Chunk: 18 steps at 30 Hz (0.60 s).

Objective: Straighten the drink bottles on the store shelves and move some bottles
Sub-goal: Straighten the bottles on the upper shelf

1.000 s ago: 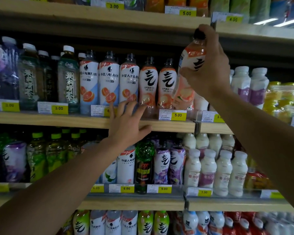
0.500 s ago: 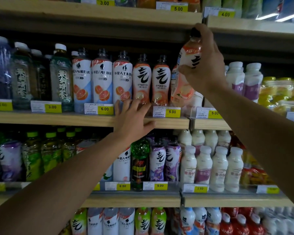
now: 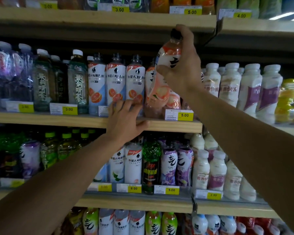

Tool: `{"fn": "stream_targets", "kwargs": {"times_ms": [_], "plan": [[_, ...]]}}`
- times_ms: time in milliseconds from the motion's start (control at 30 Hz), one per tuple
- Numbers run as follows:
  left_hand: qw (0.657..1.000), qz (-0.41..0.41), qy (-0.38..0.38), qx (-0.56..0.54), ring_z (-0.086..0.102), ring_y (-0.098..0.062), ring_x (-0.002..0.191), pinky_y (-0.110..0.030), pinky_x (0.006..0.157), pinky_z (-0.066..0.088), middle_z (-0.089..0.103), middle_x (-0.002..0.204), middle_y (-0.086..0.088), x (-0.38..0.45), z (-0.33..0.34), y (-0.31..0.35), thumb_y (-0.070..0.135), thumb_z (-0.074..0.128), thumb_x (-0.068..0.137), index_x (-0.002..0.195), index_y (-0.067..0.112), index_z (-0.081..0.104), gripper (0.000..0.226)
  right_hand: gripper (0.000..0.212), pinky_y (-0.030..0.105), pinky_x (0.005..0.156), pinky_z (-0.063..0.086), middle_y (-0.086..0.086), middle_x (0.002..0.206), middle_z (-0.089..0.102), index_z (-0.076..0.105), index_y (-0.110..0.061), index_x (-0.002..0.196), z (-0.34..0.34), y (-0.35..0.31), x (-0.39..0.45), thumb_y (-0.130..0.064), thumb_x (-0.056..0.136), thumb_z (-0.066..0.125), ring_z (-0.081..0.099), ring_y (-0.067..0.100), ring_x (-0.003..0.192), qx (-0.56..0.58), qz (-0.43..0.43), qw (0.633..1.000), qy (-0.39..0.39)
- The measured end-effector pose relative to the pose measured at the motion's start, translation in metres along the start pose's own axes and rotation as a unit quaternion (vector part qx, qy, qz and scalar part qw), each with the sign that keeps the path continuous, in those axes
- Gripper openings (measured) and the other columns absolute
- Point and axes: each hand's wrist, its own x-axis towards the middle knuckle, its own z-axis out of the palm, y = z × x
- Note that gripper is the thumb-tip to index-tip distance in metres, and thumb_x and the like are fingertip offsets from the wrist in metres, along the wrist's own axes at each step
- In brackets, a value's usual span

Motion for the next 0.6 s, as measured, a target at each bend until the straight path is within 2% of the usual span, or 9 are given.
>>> {"fn": "stream_targets", "kwargs": {"times_ms": [133, 267, 367, 500, 600], "plan": [[1.0, -0.001, 0.003, -0.01, 0.042, -0.031, 0.118, -0.056, 0.098, 0.041, 0.059, 0.114, -0.008, 0.0, -0.005, -0.02, 0.068, 0.047, 0.077, 0.123, 0.018, 0.067, 0.071, 0.093, 0.022, 0.091, 0.043, -0.001, 0.143, 0.045, 0.028, -0.029, 0.149, 0.013, -0.004, 0.0, -0.007, 0.075, 0.08, 0.045, 0.008, 0.122, -0.012, 0.002, 1.0, 0.009], [1.0, 0.002, 0.003, -0.02, 0.041, -0.031, 0.122, -0.055, 0.096, 0.042, 0.059, 0.114, -0.008, 0.0, -0.006, -0.021, 0.068, 0.046, 0.077, 0.12, 0.017, 0.067, 0.07, 0.091, 0.032, 0.1, 0.046, -0.002, 0.147, 0.042, 0.029, -0.031, 0.148, 0.024, -0.002, -0.001, -0.007, 0.076, 0.08, 0.043, 0.014, 0.129, -0.042, 0.008, 0.999, -0.004], [1.0, -0.001, -0.007, -0.029, 0.044, -0.032, 0.118, -0.053, 0.094, 0.043, 0.059, 0.113, -0.007, 0.001, -0.008, -0.022, 0.069, 0.045, 0.076, 0.12, 0.017, 0.067, 0.071, 0.092, 0.032, 0.101, 0.044, -0.001, 0.148, 0.04, 0.028, -0.032, 0.149, 0.033, 0.004, 0.002, -0.007, 0.077, 0.08, 0.043, 0.017, 0.132, -0.051, 0.02, 0.998, -0.016], [0.999, 0.002, -0.026, -0.042, 0.044, -0.033, 0.118, -0.054, 0.095, 0.044, 0.057, 0.114, -0.006, 0.002, -0.01, -0.025, 0.071, 0.043, 0.076, 0.123, 0.018, 0.066, 0.074, 0.094, 0.021, 0.09, 0.039, 0.006, 0.148, 0.04, 0.025, -0.029, 0.151, 0.043, 0.009, 0.007, -0.008, 0.078, 0.08, 0.045, 0.021, 0.131, -0.075, 0.022, 0.996, -0.047], [0.999, 0.002, -0.029, -0.042, 0.043, -0.034, 0.122, -0.054, 0.097, 0.042, 0.058, 0.115, -0.007, 0.001, -0.011, -0.024, 0.072, 0.042, 0.076, 0.123, 0.019, 0.066, 0.075, 0.094, 0.022, 0.088, 0.038, 0.009, 0.149, 0.035, 0.023, -0.029, 0.152, 0.05, 0.01, 0.013, -0.008, 0.079, 0.078, 0.044, 0.025, 0.132, -0.104, 0.037, 0.991, -0.075]]}}
